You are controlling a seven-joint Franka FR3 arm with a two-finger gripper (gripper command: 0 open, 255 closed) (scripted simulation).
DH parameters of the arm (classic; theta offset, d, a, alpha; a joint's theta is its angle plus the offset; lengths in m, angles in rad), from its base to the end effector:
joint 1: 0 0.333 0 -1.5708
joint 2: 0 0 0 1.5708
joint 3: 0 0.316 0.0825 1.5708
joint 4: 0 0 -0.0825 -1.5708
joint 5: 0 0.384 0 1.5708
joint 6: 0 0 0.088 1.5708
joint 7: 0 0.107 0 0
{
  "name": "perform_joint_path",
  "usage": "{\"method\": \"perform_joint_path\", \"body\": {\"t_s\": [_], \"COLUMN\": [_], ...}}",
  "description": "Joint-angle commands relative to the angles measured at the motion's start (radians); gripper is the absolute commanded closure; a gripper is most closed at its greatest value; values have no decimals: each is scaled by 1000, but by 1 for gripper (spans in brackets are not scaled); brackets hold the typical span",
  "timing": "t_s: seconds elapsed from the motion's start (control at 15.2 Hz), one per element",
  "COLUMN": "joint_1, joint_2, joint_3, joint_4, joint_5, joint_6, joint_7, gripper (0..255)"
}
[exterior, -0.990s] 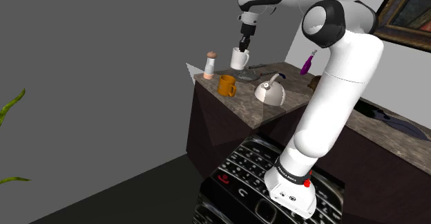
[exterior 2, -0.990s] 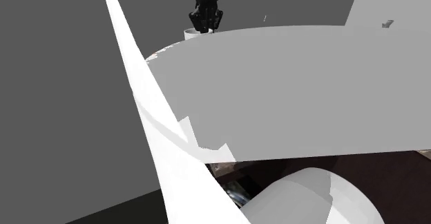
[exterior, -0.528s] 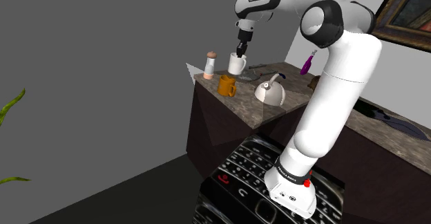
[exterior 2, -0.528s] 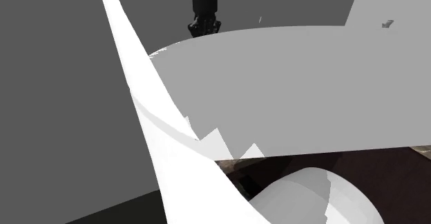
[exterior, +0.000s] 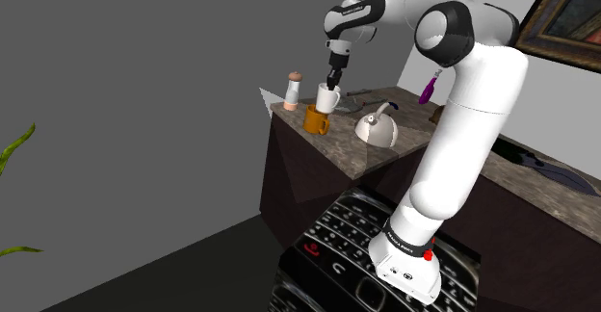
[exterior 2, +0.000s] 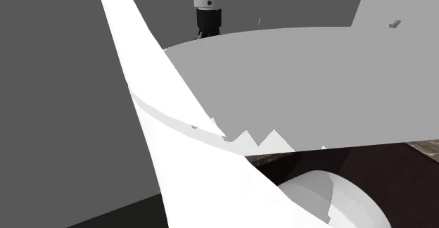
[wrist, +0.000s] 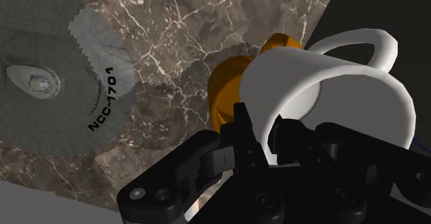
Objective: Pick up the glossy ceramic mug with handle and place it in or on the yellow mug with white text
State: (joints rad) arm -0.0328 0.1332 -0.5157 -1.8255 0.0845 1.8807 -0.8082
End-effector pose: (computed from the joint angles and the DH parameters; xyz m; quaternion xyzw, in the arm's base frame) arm 0.5104 -0.2918 0.4625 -0.9927 -0.1163 0.0189 0.0242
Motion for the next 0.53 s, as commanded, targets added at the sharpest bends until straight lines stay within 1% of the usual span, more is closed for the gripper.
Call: {"method": "perform_joint_path", "body": {"t_s": [0.0, 0.46], "joint_1": [0, 0], "joint_2": [5, 6], "joint_3": [1, 1], "joint_4": [-23, -28], "joint_5": [3, 4], "joint_6": [27, 34], "joint_7": [-2, -3], "gripper": [255, 255]}}
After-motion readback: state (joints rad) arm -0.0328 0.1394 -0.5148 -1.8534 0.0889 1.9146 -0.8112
